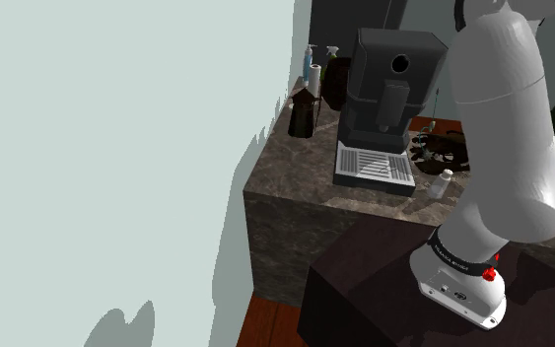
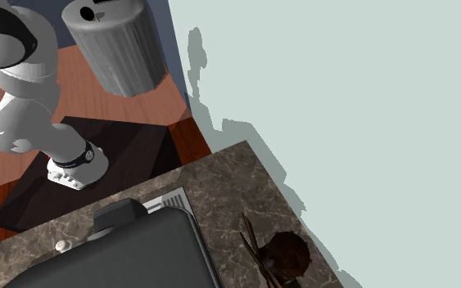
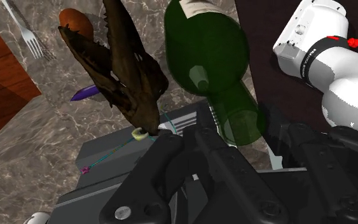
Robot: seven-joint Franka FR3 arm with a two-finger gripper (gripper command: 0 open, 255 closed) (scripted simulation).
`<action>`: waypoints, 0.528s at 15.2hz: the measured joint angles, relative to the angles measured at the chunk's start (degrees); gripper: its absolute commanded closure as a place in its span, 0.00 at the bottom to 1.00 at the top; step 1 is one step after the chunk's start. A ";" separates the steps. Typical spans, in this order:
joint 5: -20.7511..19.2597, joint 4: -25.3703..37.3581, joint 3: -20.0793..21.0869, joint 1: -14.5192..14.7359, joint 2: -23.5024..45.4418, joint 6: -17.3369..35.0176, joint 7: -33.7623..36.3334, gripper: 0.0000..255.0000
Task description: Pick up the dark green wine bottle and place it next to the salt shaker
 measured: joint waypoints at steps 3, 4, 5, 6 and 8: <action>0.68 -4.00 -0.34 0.83 1.98 2.08 -0.85 1.00; 0.79 -4.88 -0.34 0.96 2.34 2.62 -1.07 1.00; 0.98 -6.05 -0.31 1.14 2.83 3.33 -1.30 1.00; 1.16 -7.12 -0.44 1.39 3.37 3.84 -1.55 1.00; 1.45 -9.45 -0.40 1.70 4.25 5.30 -2.15 1.00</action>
